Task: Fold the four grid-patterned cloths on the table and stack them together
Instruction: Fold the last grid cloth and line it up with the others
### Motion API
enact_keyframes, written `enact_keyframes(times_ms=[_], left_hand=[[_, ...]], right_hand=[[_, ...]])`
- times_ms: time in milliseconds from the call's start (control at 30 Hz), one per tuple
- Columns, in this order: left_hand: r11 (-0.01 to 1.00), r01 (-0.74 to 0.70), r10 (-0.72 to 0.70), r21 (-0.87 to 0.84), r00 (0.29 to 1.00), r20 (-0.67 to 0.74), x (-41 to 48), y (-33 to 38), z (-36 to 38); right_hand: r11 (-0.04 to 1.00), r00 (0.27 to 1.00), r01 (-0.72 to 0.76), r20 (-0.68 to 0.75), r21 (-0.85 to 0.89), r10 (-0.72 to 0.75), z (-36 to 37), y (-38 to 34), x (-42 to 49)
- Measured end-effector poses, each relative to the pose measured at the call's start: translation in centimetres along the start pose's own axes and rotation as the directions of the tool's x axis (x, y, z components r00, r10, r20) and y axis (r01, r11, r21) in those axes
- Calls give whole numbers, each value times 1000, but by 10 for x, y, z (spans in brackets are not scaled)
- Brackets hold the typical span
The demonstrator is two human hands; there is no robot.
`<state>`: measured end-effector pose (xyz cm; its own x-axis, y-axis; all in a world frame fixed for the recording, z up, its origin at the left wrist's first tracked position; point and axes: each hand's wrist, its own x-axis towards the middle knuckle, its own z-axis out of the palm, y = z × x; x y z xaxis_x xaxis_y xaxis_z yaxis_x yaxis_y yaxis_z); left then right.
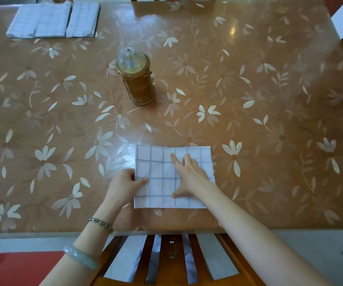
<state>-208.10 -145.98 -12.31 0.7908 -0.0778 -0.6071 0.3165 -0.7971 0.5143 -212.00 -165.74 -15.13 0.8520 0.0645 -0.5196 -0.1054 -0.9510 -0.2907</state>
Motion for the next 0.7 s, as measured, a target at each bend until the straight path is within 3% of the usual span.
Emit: enact_keyframes(times_ms=[267, 433, 500, 600, 700], left_hand=[[999, -9, 10, 51, 1000, -23, -6, -18, -37], [977, -176, 187, 121, 978, -92, -34, 20, -19], [967, -232, 243, 108, 965, -103, -43, 37, -6], [955, -294, 297, 48, 952, -75, -46, 55, 16], [926, -367, 371, 85, 928, -39, -41, 65, 48]], right_hand=[[999, 999, 24, 24, 39, -25, 8, -41, 15], [996, 999, 44, 12, 81, -45, 8, -38, 15], [974, 998, 35, 38, 224, -45, 8, -30, 18], [761, 998, 17, 33, 648, -50, 2, -15, 15], [364, 997, -64, 44, 929, 64, -5, 0, 7]])
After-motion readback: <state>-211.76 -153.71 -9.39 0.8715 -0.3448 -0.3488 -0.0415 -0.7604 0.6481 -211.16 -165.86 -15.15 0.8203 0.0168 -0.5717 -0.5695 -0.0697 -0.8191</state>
